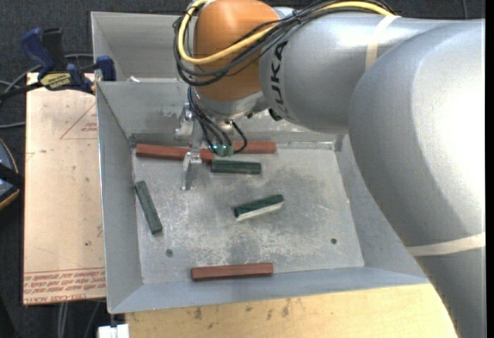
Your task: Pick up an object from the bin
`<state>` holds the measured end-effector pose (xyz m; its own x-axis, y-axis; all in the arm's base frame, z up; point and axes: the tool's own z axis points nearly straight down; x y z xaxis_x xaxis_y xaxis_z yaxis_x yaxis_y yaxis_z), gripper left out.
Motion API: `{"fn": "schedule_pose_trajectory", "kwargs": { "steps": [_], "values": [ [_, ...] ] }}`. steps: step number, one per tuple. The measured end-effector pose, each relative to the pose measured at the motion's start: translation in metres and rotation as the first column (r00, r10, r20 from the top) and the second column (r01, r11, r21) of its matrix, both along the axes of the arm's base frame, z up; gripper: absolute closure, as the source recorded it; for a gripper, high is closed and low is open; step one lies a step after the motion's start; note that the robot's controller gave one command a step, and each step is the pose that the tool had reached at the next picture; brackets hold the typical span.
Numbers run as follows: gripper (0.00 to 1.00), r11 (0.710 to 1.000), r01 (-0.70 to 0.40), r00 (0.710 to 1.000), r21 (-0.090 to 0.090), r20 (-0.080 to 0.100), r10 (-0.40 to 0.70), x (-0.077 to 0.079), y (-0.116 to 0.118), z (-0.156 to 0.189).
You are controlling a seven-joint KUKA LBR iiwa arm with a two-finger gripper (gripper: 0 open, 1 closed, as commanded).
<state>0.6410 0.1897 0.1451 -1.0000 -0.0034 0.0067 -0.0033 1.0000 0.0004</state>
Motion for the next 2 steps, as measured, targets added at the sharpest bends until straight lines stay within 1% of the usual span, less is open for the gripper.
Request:
{"fn": "schedule_pose_trajectory", "kwargs": {
  "steps": [1, 2],
  "values": [
    [0.0, 1.0, 0.002, 1.0, 0.001, 0.008, -0.002, 0.002, -0.001, 0.005],
    [1.0, 1.0, -0.015, 1.0, 0.006, 0.023, 0.015, 0.019, -0.015, -0.066]
  ]
}}
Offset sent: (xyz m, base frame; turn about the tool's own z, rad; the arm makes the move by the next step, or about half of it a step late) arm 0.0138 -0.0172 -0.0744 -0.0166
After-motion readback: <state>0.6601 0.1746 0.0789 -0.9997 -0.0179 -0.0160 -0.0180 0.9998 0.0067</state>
